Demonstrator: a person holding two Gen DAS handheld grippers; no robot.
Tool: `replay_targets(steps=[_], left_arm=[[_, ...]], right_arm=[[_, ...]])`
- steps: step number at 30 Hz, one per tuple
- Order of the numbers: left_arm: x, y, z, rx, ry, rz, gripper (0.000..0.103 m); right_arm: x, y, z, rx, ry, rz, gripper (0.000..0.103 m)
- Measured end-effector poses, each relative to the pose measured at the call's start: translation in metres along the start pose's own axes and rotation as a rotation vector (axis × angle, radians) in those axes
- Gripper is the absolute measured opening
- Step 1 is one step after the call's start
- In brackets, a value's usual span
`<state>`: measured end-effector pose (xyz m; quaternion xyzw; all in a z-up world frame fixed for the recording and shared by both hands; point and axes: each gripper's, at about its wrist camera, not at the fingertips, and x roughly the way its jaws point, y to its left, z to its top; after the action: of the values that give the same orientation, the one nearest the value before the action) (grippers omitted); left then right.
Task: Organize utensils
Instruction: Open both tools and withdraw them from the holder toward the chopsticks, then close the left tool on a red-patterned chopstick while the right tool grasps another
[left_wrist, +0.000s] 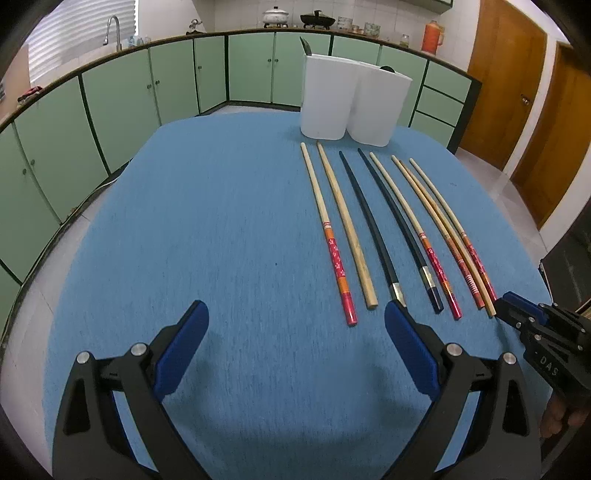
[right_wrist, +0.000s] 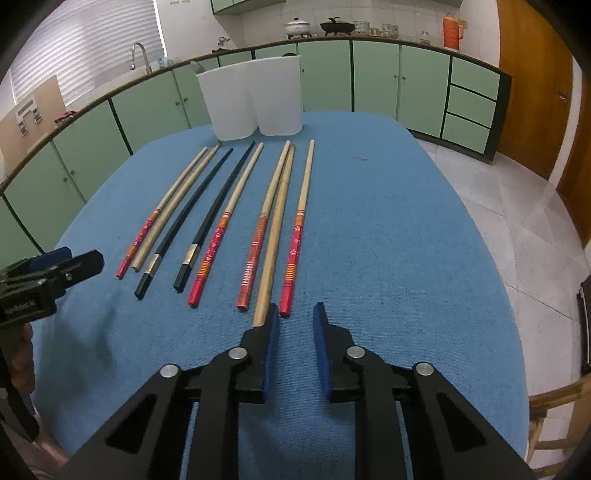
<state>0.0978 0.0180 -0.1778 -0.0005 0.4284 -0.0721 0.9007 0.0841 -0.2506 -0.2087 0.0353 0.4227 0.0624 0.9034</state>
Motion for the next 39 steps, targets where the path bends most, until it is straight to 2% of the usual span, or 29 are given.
replay_targets(steps=[5, 12, 19, 21, 25, 30, 34, 36, 39], left_arm=[[-0.002, 0.000, -0.005, 0.001, -0.003, -0.005, 0.093], [-0.003, -0.003, -0.007, 0.002, 0.001, -0.010, 0.093], [-0.001, -0.005, -0.009, -0.003, 0.009, -0.016, 0.092], [0.001, -0.007, -0.009, 0.000, 0.015, -0.016, 0.083], [0.008, -0.012, -0.012, 0.008, 0.043, -0.014, 0.077], [0.011, -0.014, -0.010, 0.008, 0.045, -0.001, 0.061], [0.014, -0.020, -0.009, 0.017, 0.041, -0.003, 0.057], [0.014, -0.022, -0.008, 0.017, 0.037, -0.005, 0.048], [0.015, -0.028, -0.008, 0.025, 0.033, -0.006, 0.043]], right_arm=[[0.001, 0.009, 0.000, -0.036, -0.013, -0.019, 0.016], [0.006, 0.018, 0.002, -0.078, -0.035, -0.053, 0.007], [0.002, 0.017, 0.001, -0.084, -0.051, -0.087, 0.006], [0.001, 0.013, 0.001, -0.073, -0.049, -0.086, 0.006], [-0.001, 0.005, 0.001, -0.044, -0.049, -0.071, 0.006], [0.000, 0.004, 0.001, -0.034, -0.050, -0.063, 0.006], [0.000, 0.002, 0.000, -0.019, -0.053, -0.053, 0.006], [0.000, 0.001, 0.000, -0.016, -0.054, -0.051, 0.006], [0.001, 0.001, -0.001, -0.012, -0.056, -0.049, 0.006]])
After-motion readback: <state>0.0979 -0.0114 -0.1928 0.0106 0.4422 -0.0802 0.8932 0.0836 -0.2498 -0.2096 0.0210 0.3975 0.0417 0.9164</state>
